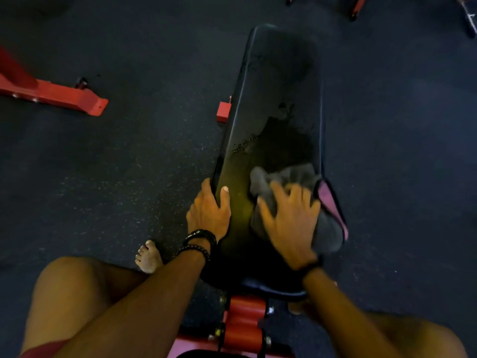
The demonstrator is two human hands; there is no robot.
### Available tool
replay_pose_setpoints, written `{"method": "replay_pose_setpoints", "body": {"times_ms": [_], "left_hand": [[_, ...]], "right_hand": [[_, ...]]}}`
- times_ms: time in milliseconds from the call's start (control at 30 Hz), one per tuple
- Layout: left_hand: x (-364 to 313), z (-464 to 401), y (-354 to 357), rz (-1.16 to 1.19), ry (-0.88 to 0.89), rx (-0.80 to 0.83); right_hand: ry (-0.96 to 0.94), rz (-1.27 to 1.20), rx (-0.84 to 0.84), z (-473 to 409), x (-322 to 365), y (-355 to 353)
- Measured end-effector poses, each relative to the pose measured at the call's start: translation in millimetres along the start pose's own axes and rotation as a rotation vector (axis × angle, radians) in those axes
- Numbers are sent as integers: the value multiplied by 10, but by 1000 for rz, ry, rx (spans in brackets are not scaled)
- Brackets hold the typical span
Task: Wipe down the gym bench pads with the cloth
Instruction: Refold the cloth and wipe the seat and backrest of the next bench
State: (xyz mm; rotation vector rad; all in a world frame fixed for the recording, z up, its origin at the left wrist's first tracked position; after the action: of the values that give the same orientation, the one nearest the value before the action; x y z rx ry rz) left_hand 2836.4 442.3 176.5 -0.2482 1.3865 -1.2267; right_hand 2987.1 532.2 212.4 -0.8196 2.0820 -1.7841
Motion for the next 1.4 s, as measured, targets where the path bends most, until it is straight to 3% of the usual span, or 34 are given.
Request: {"method": "replay_pose_setpoints", "body": {"times_ms": [133,200,367,467,800,867,933,1100,1233,1300,1400], "left_hand": [[24,3,27,-18,46,9],[25,-28,35,-27,44,7],[60,-78,37,-13,19,-10],[32,-25,13,18,11,-1],[37,29,-1,5,47,-1],[44,34,4,17,47,14],[46,27,4,-16,54,26],[-343,-336,-24,-88,264,-66],[-656,-806,202,-141,265,-14],[-622,-846,262,-190,267,10],[-556,-793,244,-208,240,30]], "right_hand": [[-28,-23,59,869,19,-43],[-90,-46,34,486,-26,-84],[78,-24,-42,-1063,-190,158],[122,17,3,-1315,-271,296],[-263,-63,84,1075,94,-13],[-359,-71,77,843,42,12],[-333,-88,68,335,-35,-2],[4,-108,-78,-1313,-492,255],[184,-81,-54,-2325,-861,521],[196,-86,-68,-2448,-882,518],[48,-139,-124,-1902,-654,287]]}}
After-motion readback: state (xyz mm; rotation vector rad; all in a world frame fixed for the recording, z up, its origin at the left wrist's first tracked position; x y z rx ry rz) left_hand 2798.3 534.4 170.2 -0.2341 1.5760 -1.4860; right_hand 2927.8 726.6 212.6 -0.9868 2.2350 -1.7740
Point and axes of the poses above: each hand's wrist, its own z-axis away from the middle knuckle, its own y-axis out of the palm, x = y × z, the point moved 3 cm from there along -z, towards the middle knuckle, and after that the axes turned 4 degrees about -x, right-handed, at the moved point
